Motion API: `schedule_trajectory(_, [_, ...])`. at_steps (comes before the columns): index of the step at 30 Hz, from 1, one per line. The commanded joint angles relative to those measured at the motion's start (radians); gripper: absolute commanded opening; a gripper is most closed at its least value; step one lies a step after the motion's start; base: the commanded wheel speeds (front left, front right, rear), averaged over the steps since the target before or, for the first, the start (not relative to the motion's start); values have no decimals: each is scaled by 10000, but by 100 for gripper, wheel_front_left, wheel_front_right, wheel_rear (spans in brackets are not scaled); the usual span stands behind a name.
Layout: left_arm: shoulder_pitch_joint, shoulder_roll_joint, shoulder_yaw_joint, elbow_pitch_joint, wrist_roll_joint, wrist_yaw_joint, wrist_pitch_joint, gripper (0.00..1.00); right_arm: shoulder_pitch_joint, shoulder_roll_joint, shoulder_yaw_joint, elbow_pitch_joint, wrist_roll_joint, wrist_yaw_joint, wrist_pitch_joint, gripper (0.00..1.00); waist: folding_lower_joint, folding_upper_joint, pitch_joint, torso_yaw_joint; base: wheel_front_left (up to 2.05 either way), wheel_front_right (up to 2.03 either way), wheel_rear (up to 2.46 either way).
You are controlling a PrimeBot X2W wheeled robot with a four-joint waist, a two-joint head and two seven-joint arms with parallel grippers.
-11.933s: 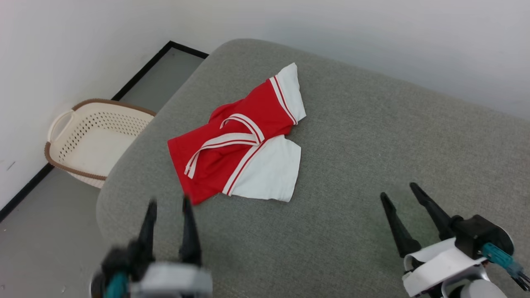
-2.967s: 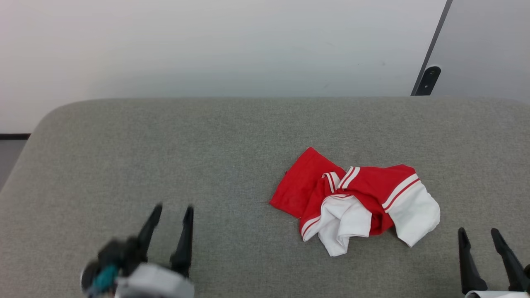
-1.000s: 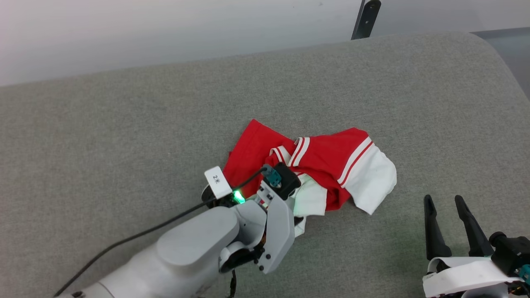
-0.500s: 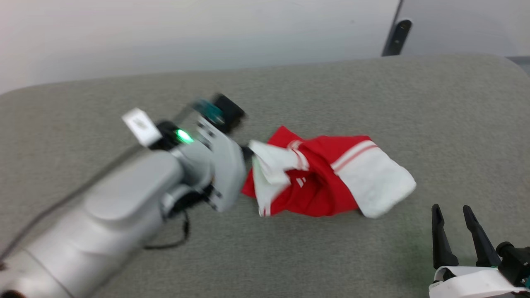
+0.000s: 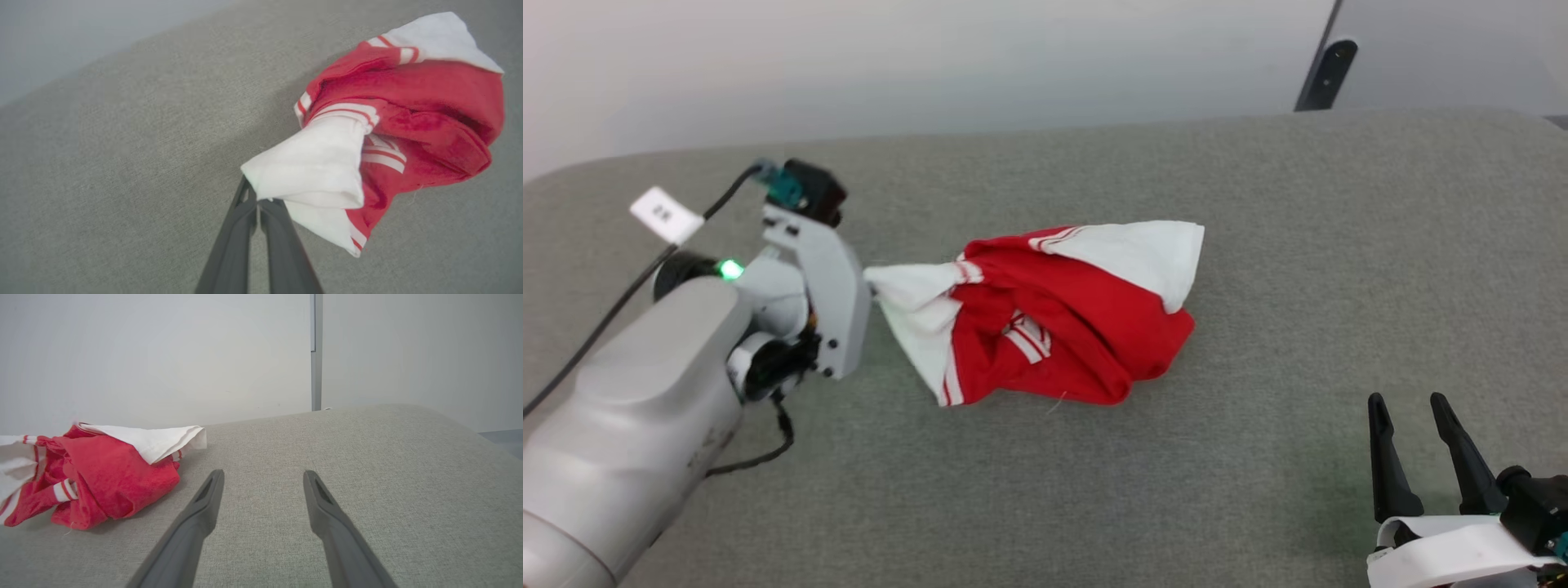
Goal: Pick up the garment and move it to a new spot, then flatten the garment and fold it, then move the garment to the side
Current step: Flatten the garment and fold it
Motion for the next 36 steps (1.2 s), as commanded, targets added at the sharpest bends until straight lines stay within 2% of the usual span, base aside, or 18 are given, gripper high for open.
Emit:
schedule_trajectory(1, [143, -36, -9, 185, -31, -29, -30, 0, -93, -49, 35, -2, 123, -7, -49, 100, 0, 0, 159, -168, 0, 0, 0])
schedule_trajectory(4, [266, -156, 14, 1127, -115, -119, -248, 0, -221, -118, 40, -18, 134, -7, -49, 100, 0, 0, 401, -382, 0, 0, 0])
schedule_trajectory(10, [273, -278, -14, 2083, -48, -216, -559, 0, -340, -194, 64, -77, 198, -7, -49, 100, 0, 0, 718, -516, 0, 0, 0])
schedule_trajectory(11, [255, -297, -8, 2260, -42, -233, -622, 2, -376, -199, 78, -89, 208, -7, -49, 100, 0, 0, 778, -528, 0, 0, 0])
schedule_trajectory(12, [224, -311, -15, 2444, -18, -248, -700, 10, -414, -214, 92, -89, 217, -7, -49, 100, 0, 0, 833, -538, 0, 0, 0])
schedule_trajectory(17, [98, -541, -120, 3284, 47, -279, -761, 7, -594, -277, 129, -64, 221, -7, -49, 100, 0, 0, 1050, -513, 0, 0, 0])
schedule_trajectory(18, [92, -602, -149, 3410, 48, -302, -754, 12, -629, -288, 144, -54, 215, -7, -49, 100, 0, 0, 1074, -502, 0, 0, 0])
schedule_trajectory(21, [0, -775, -119, 3682, 13, -337, -999, 36, -686, -315, 180, -37, 203, -7, -49, 100, 0, 0, 1097, -460, 0, 0, 0])
schedule_trajectory(22, [-68, -809, -126, 3735, 41, -358, -1108, 98, -702, -324, 178, -34, 199, -7, -49, 100, 0, 0, 1081, -437, 0, 0, 0])
schedule_trajectory(31, [-651, -804, -335, 3696, 301, -411, -1743, 100, -387, -359, 16, -72, 119, -7, -49, 100, 0, 0, 733, 100, 0, 0, 0])
schedule_trajectory(36, [-694, -727, -472, 3307, 210, -427, -1466, 100, -208, -323, -47, -107, 66, -7, -49, 100, 0, 0, 480, 435, 0, 0, 0])
